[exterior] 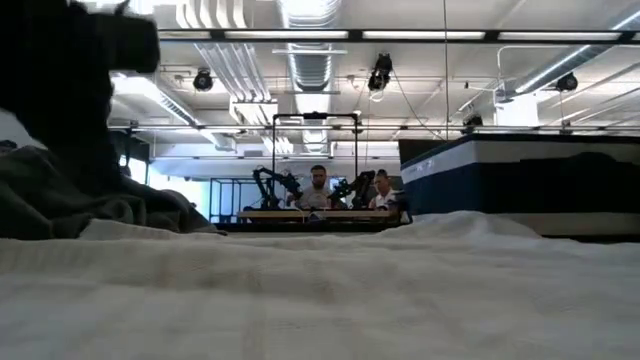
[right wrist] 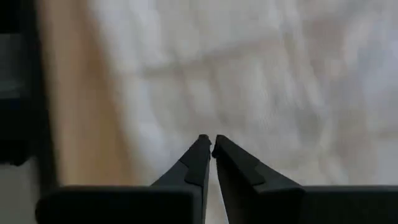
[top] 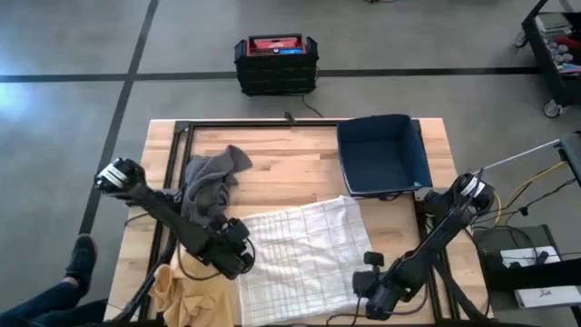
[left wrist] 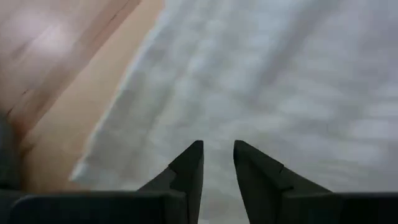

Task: Fold towel
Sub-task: Fold the white towel

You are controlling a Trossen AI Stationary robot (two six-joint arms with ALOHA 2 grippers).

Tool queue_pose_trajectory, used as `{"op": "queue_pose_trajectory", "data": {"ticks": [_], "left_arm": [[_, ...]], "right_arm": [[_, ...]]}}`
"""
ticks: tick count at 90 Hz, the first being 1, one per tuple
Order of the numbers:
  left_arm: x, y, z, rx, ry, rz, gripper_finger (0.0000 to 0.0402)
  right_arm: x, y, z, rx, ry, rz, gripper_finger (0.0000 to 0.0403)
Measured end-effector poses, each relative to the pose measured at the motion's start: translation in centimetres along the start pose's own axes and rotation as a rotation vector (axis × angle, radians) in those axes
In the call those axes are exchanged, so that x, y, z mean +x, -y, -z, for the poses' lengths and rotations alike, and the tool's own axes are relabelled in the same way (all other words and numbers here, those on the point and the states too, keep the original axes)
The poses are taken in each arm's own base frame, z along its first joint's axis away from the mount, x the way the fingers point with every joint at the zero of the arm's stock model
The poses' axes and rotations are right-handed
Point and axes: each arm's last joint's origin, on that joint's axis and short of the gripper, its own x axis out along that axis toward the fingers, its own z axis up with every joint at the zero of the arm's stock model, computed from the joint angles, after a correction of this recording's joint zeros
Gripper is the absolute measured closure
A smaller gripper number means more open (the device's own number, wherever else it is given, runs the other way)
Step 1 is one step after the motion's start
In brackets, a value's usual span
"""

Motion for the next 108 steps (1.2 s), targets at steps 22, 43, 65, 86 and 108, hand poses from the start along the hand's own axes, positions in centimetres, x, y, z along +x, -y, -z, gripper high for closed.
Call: {"op": "queue_pose_trajectory", "data": {"ticks": [22,43,65,86,108], "left_arm": [[-2.7,2.8,-3.0,0.130,0.425,0.177,0.0324],[-5.6,5.6,-5.7,0.254,0.385,0.326,0.0259],[-6.0,12.2,-3.6,0.372,0.174,0.409,0.0145],[-6.4,17.6,1.1,0.427,-0.070,0.147,0.0146],[-5.4,21.4,6.6,0.492,-0.215,0.091,0.0168]], "right_arm": [[-0.8,-0.9,-1.2,-0.309,0.069,-0.030,0.0390],[-1.1,-1.1,-1.5,-0.246,0.112,0.013,0.0356],[-2.6,-3.7,0.4,-0.198,0.123,-0.026,0.0237],[-3.3,-5.2,2.7,-0.156,0.115,-0.041,0.0149],[-3.1,-5.2,3.3,-0.173,0.164,0.041,0.0135]]}}
